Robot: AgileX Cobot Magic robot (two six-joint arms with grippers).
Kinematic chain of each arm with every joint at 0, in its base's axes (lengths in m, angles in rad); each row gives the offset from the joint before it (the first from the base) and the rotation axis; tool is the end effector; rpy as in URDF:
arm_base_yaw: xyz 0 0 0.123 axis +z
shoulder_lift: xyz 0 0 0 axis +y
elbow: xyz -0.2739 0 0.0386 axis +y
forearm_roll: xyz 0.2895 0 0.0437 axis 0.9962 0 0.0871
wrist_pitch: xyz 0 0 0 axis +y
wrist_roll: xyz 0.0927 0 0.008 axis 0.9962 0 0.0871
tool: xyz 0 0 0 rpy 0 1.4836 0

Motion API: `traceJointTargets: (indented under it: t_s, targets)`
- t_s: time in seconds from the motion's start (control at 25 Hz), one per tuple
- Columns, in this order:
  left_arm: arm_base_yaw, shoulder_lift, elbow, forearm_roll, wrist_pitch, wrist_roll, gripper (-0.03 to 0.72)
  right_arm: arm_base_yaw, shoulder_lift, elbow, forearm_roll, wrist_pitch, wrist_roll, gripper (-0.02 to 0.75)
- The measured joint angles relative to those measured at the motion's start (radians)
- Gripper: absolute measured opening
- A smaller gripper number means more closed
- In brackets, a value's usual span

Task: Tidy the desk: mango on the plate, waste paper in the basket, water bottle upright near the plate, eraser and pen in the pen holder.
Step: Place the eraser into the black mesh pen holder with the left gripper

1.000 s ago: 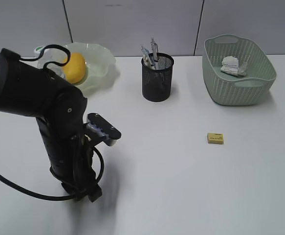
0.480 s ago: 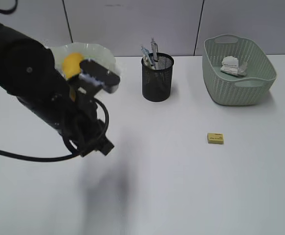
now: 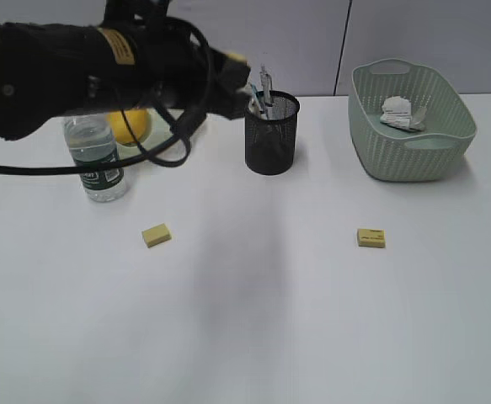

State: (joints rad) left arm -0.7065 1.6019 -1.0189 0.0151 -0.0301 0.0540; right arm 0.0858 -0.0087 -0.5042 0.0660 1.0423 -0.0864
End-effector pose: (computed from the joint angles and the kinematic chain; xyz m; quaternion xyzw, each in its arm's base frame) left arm 0.3011 -0.2571 0.2308 0.3220 0.7879 -0.1646 0.4984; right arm 0.0399 0.0088 0.2996 -0.0738 0.8413 0.0328 0.5345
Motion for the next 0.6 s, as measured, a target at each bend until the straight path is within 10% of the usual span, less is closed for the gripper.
traceJointTargets:
  t_s: [0.6]
  targets:
    - [0.012, 0.310, -0.249, -0.047, -0.538, 0.000, 0.202, 0.000, 0.000, 0.000, 0.000, -0.001, 0.000, 0.427]
